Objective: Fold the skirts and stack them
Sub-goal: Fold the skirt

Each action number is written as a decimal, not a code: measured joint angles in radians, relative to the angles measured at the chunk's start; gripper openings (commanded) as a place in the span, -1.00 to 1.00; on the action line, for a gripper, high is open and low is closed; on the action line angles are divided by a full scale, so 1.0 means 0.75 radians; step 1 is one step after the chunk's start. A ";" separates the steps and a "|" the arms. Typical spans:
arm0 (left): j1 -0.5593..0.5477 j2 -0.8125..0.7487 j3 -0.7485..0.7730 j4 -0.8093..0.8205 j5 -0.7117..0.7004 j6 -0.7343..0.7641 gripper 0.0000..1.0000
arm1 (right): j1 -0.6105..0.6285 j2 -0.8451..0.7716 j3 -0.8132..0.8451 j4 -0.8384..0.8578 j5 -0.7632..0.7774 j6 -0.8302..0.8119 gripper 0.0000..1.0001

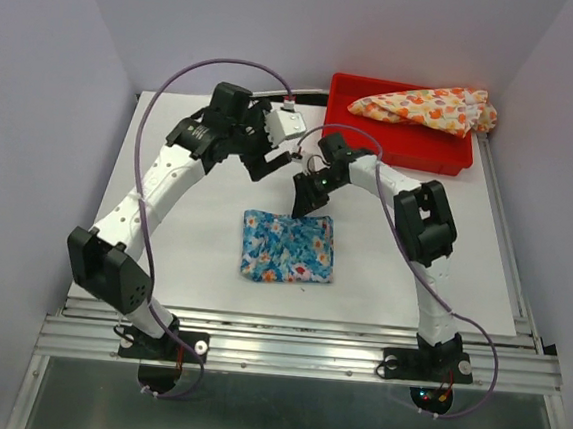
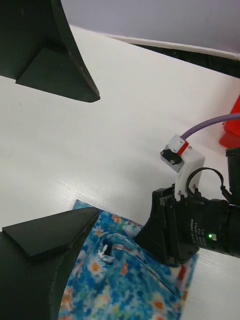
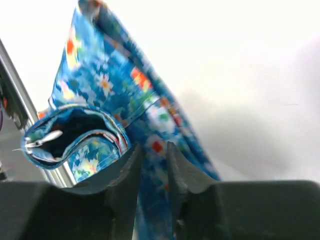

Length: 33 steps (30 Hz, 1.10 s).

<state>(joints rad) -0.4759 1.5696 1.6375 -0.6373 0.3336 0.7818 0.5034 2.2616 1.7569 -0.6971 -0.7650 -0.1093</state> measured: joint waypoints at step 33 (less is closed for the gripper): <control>0.038 0.055 -0.864 0.453 0.278 -0.910 0.23 | -0.126 -0.125 -0.204 -0.001 -0.047 -0.040 -0.09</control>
<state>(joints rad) -0.4477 1.6112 0.9894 -0.2977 0.5423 0.0994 0.4088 2.1677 1.6039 -0.6979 -0.8001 -0.1394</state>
